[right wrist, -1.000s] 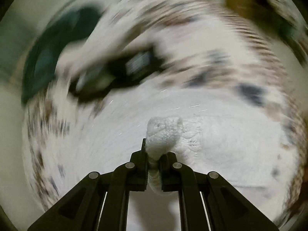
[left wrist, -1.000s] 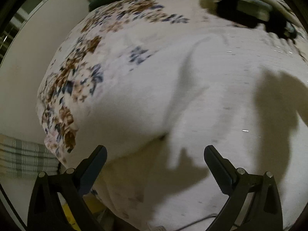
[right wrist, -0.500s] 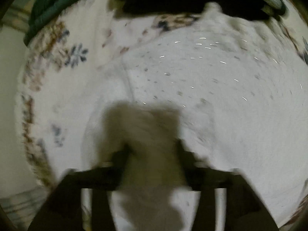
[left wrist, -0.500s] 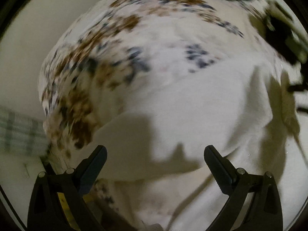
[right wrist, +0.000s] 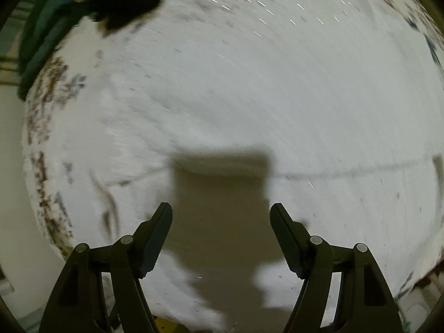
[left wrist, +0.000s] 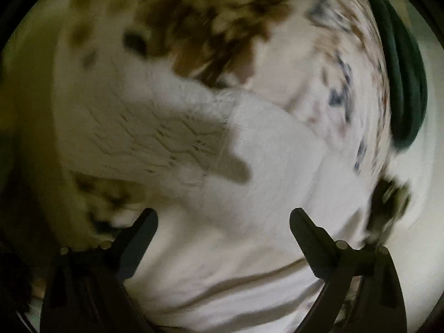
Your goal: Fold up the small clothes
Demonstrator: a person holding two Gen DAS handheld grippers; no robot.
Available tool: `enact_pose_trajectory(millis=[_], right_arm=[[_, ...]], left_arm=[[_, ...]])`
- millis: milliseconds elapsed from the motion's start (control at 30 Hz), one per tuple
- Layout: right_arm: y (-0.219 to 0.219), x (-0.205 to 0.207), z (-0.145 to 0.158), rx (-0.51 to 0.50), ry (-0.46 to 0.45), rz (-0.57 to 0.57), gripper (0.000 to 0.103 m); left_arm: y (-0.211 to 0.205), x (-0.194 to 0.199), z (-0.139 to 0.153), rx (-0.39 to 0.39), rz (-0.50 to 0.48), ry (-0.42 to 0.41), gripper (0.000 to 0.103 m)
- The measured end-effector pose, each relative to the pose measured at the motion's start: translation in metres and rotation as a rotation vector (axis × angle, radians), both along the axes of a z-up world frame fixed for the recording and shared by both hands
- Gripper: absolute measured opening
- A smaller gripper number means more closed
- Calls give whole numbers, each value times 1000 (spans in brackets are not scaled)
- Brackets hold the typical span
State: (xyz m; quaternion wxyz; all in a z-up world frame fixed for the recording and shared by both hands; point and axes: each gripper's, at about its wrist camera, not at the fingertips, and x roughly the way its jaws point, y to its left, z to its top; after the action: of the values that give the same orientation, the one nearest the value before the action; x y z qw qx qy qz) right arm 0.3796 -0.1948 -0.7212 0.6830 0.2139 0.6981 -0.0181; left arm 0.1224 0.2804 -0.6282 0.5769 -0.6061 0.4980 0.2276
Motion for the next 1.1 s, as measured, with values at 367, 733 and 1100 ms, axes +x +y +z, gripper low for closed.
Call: enact_pose_trajectory(millis=[367,733,1100], right_arm=[[-24,-17,1,-51,-23,-16,75],[-118,-28,15,35,-44,-120,77],[-296,-43,21,-27,-65,-296,77]], left_arm=[[6,24,72,342,77,80,6],[-115,150,203,853,-469,-158,6],[-479,267,193,777,-1106,-515,6]])
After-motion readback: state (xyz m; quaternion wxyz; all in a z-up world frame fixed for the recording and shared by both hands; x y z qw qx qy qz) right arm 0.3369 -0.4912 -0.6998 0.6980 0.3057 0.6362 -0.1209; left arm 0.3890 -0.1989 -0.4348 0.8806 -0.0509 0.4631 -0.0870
